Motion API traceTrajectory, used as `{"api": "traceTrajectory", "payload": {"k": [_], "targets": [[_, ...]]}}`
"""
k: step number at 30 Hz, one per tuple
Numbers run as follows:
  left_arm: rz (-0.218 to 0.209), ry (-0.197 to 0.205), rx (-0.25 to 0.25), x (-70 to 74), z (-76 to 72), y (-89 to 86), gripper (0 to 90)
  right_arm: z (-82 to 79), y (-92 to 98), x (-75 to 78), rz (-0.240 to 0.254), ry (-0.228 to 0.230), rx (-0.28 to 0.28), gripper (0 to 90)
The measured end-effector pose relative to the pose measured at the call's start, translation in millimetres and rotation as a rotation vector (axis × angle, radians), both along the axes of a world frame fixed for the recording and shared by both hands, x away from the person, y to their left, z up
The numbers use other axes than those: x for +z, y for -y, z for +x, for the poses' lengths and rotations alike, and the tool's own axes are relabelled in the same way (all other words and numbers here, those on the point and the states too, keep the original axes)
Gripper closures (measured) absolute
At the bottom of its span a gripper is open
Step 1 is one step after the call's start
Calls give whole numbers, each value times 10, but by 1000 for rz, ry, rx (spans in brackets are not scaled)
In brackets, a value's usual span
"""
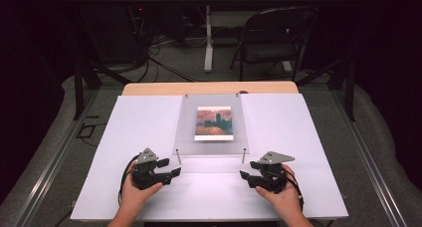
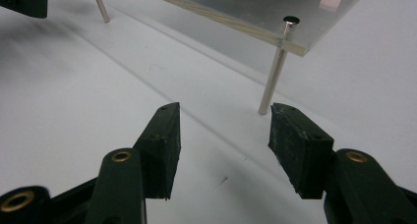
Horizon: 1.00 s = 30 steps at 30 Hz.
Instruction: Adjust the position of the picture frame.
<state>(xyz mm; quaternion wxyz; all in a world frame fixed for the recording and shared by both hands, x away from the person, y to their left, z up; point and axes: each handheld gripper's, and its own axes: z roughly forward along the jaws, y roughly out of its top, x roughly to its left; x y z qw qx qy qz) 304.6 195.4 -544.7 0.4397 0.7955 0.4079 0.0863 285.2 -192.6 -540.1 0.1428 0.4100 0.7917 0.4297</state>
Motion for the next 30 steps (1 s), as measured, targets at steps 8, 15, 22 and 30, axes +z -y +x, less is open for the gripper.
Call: {"api": "traceTrajectory", "payload": {"k": [8,15,22,30], "targets": [[-13,23,44,27,-66,-101,354,-20,105,24,35,6,-30,444],[-19,15,88,36,-46,-152,359,10,129,16,16,15,-29,434],[-39,71,119,128,-25,-214,320,32,183,49,-12,9,-39,395],[-60,62,115,265,78,-257,367,110,243,177,-3,32,-53,397]]}}
